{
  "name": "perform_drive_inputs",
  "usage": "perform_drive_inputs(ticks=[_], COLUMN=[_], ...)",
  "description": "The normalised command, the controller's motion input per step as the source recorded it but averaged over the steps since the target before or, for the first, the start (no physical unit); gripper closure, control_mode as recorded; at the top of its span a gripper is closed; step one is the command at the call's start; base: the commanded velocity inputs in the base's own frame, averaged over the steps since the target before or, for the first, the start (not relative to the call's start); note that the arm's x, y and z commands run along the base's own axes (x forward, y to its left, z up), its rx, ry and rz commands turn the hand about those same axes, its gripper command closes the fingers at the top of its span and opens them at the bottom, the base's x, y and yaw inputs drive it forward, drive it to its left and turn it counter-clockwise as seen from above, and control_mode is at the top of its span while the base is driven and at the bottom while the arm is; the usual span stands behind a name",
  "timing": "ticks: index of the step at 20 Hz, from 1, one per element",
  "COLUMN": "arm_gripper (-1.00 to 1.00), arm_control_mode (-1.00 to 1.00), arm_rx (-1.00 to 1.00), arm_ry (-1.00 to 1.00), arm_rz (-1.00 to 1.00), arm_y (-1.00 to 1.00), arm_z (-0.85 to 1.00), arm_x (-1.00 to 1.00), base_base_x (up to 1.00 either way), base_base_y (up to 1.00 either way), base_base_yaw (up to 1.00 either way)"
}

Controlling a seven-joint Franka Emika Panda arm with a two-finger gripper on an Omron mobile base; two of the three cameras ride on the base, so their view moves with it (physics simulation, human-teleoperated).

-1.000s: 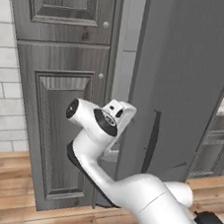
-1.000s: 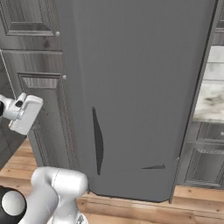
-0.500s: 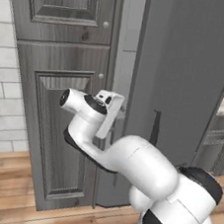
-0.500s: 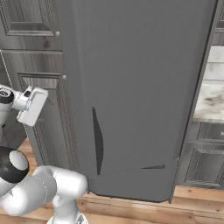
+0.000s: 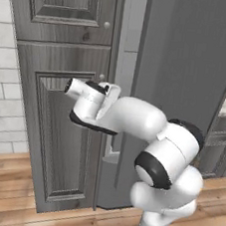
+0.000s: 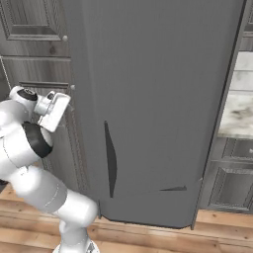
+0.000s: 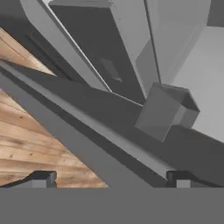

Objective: Place one of the steaks on the plate and the other in the bowl. Then place the bowl in the fridge.

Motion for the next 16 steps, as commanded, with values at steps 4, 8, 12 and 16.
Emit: perform_drive_inputs(ticks=[4,8,12,16], arm_gripper=[-1.00,-1.00,-1.00,-1.00], arm_control_mode=[-1.00,-1.00,-1.00,-1.00], arm_rx=[0.00,0.00,0.00,0.00], arm_ry=[0.09,0.06,0.04,0.06], arm_rz=[0.04,0.04,0.00,0.00], arm_y=[-0.09,-0.25,-0.66,-0.82], arm_z=[-0.09,-0.05,-0.01,0.00], arm_x=[0.81,0.54,0.01,-0.14], base_base_x=[0.00,0.00,0.00,0.00], base_base_y=[0.00,0.00,0.00,0.00], base_base_yaw=[0.00,0.00,0.00,0.00])
